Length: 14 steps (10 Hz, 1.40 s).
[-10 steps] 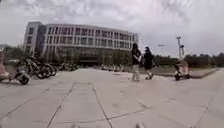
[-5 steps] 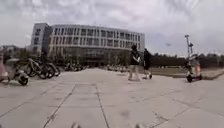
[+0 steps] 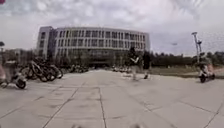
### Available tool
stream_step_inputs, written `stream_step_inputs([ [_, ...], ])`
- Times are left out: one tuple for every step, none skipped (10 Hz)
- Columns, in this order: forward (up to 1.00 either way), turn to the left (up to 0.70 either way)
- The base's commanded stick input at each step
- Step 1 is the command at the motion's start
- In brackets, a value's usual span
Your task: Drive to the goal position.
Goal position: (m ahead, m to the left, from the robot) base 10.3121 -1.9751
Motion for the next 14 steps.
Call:
stream_step_inputs([
  [0.7,0.05],
  [0.7,0.0],
  [0.7,0.0],
  [0.7,0.0],
  [0.7,0.0],
  [0.7,0.0],
  [0.7,0.0],
  [0.7,0.0],
  [0.7,0.0],
  [0.7,0.0],
  [0.7,0.0],
  [0.7,0.0],
  [0.7,0.0],
  [0.7,0.0],
])
